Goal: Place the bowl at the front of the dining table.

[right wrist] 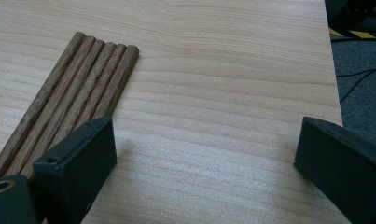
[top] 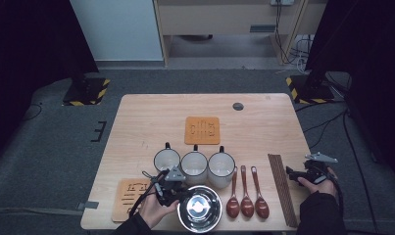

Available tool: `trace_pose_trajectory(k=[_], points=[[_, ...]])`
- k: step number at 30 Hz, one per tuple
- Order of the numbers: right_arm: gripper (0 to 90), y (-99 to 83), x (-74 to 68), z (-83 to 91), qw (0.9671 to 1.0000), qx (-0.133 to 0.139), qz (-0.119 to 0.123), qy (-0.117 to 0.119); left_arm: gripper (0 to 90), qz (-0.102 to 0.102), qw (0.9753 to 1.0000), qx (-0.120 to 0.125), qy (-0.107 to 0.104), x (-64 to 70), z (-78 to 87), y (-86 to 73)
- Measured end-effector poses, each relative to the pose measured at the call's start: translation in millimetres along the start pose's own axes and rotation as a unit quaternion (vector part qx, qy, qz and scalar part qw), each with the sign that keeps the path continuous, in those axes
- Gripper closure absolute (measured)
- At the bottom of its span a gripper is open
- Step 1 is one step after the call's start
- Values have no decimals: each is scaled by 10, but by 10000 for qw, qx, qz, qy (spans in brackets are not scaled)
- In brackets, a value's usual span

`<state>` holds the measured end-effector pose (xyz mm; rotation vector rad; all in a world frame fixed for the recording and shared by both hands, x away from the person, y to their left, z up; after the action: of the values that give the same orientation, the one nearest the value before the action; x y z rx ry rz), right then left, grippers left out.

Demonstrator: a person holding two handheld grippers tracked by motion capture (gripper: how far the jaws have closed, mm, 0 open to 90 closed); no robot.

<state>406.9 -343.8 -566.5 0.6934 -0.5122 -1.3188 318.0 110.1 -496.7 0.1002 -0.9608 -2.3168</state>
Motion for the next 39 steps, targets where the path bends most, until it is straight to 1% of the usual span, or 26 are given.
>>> trace_pose_trajectory(k=[2,9,13,15,17,23,24,25,26,27,28,29,32,35,39], points=[[54,0,0,0,10000,1,1,0,837,-9,10000,68,28,-7,32,7],[54,0,0,0,10000,0,0,0,837,52,9996,271,7,-27,153,40],[53,0,1,0,10000,1,2,-1,837,40,9992,406,17,-35,235,77],[53,0,0,0,10000,0,-1,-1,837,53,9988,483,-4,-27,284,104],[53,1,1,-1,10000,5,6,-3,837,24,9985,551,-24,-20,325,129],[53,0,1,0,10000,1,1,-3,837,37,9975,704,-67,-14,440,183],[53,1,1,-1,10000,5,5,-4,837,-1,9966,811,-127,-13,456,203],[53,1,2,-1,10000,5,7,-5,837,16,9964,842,-125,-12,479,210],[53,1,1,-1,10000,5,6,-3,837,-26,9959,894,-130,-18,500,223],[53,0,0,0,10000,1,1,0,837,27,9958,898,-150,-8,520,226],[53,0,0,0,10000,1,2,-1,837,23,9954,942,-164,-5,545,239],[53,0,0,-1,10000,1,-1,-1,837,51,9955,936,-128,-2,579,246],[52,0,0,-1,10000,-1,1,1,837,33,9943,1062,-116,3,663,293],[50,0,0,-1,10000,-1,2,-1,837,41,9926,1209,-63,-12,767,342],[43,2,0,-5,10000,-4,28,10,836,61,9908,1354,5,-50,863,392]])
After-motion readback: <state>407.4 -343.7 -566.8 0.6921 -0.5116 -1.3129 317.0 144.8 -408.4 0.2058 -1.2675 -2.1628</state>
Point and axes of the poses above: each handheld gripper's, and its own axes: z roughly backward along the jaws, y roughly out of its top, x roughly to its right, the point moved 4 cm from there along -z, roughly forward along the jaws, and after that the axes turned 3 degrees about -z, right-handed, at the moved point
